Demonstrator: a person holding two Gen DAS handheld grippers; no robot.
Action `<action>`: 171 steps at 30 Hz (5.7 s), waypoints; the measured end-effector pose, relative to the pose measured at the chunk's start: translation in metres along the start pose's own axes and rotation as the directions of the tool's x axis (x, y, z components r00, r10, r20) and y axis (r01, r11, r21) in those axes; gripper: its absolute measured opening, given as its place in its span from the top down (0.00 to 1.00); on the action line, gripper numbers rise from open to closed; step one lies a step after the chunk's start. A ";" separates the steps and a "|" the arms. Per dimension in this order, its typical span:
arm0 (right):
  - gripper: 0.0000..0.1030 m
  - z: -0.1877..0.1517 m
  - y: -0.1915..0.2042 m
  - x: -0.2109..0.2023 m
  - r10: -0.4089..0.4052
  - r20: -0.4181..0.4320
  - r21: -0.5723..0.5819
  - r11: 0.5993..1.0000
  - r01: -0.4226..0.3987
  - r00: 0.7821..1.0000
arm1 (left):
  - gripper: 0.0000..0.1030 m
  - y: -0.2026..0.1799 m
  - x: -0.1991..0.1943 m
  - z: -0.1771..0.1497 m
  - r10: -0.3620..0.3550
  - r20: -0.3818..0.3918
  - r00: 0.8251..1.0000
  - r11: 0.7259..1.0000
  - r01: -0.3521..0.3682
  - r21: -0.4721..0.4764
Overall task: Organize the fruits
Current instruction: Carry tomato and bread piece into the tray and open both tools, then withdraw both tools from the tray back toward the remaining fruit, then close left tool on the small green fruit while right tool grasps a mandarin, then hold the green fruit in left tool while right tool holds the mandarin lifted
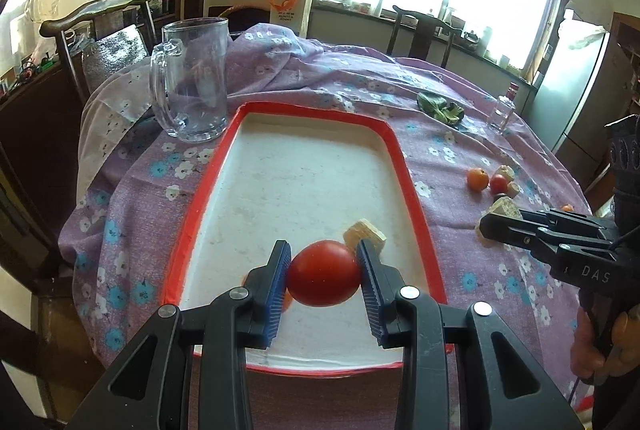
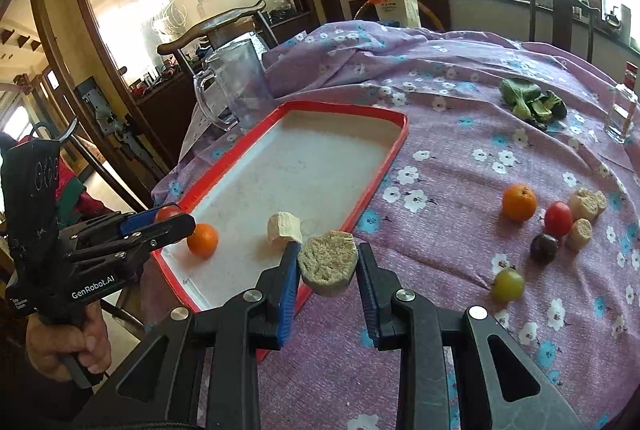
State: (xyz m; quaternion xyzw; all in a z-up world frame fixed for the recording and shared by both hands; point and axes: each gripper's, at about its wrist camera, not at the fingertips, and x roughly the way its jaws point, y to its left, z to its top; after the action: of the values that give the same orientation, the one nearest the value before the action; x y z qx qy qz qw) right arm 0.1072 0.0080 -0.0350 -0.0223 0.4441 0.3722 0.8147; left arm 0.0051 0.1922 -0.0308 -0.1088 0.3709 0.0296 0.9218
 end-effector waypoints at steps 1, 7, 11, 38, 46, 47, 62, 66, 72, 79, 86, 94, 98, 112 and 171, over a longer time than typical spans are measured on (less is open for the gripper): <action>0.73 0.003 0.003 0.004 0.004 -0.002 -0.007 1.000 -0.004 1.000 | 0.67 0.002 0.000 0.001 0.005 0.000 1.000 1.000 -0.005 -0.002; 0.73 0.021 0.012 0.024 0.026 -0.020 -0.029 0.999 -0.027 0.999 | 0.67 0.014 0.009 0.010 0.029 -0.008 1.000 1.000 -0.029 -0.006; 0.72 0.036 0.015 0.045 0.030 -0.045 -0.043 0.999 -0.031 0.999 | 0.67 0.019 0.022 0.017 0.047 -0.028 0.999 0.999 -0.047 -0.005; 0.53 0.054 0.023 0.131 0.008 -0.179 -0.094 0.995 -0.026 0.984 | 0.64 0.042 0.101 0.025 0.078 -0.159 0.984 0.995 -0.086 -0.046; 0.51 0.054 0.021 0.091 0.025 -0.117 -0.080 0.996 -0.034 0.993 | 0.48 0.031 0.070 0.023 0.075 -0.106 0.992 0.996 -0.080 -0.044; 0.51 0.053 0.019 0.085 0.024 -0.109 -0.077 0.996 -0.033 0.994 | 0.48 0.029 0.067 0.023 0.073 -0.101 0.992 0.996 -0.077 -0.042; 0.50 -0.001 -0.056 -0.001 -0.040 -0.045 0.078 0.996 0.043 0.998 | 0.36 -0.032 0.028 0.016 -0.007 -0.057 0.998 1.000 0.009 0.025; 0.50 -0.015 -0.077 -0.027 -0.074 -0.020 0.107 0.991 0.076 0.997 | 0.32 -0.051 0.021 0.015 -0.039 -0.046 0.998 0.998 0.041 0.053; 0.50 -0.033 -0.103 -0.060 -0.112 0.011 0.150 0.983 0.109 0.994 | 0.28 -0.079 0.018 0.014 -0.075 -0.050 0.996 0.992 0.080 0.093; 0.43 -0.054 -0.126 -0.087 -0.156 0.021 0.175 0.973 0.150 0.988 | 0.26 -0.108 0.017 0.011 -0.108 -0.059 0.992 0.985 0.115 0.129; 0.39 -0.073 -0.146 -0.113 -0.213 0.023 0.212 0.956 0.204 0.977 | 0.25 -0.126 0.020 0.007 -0.137 -0.073 0.988 0.978 0.147 0.149; 0.34 -0.094 -0.169 -0.147 -0.271 0.049 0.274 0.929 0.248 0.961 | 0.23 -0.133 0.028 0.005 -0.172 -0.085 0.982 0.974 0.182 0.135; 0.34 -0.102 -0.182 -0.155 -0.301 0.049 0.298 0.915 0.273 0.953 | 0.23 -0.140 0.036 0.005 -0.174 -0.098 0.980 0.974 0.186 0.133; 0.43 -0.113 -0.220 -0.159 -0.357 0.033 0.343 0.881 0.325 0.934 | 0.24 -0.187 0.072 0.010 -0.196 -0.144 0.970 0.954 0.223 0.202; 0.68 -0.088 -0.149 -0.088 -0.223 -0.038 0.192 0.955 0.226 0.974 | 0.75 -0.174 0.104 -0.005 -0.207 -0.210 0.956 0.957 0.243 0.161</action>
State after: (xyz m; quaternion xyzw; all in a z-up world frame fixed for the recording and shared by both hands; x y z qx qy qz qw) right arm 0.1094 -0.1834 -0.0671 0.0046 0.4795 0.2320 0.8463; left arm 0.1001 0.0184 -0.0747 -0.0667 0.4437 -0.1210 0.8855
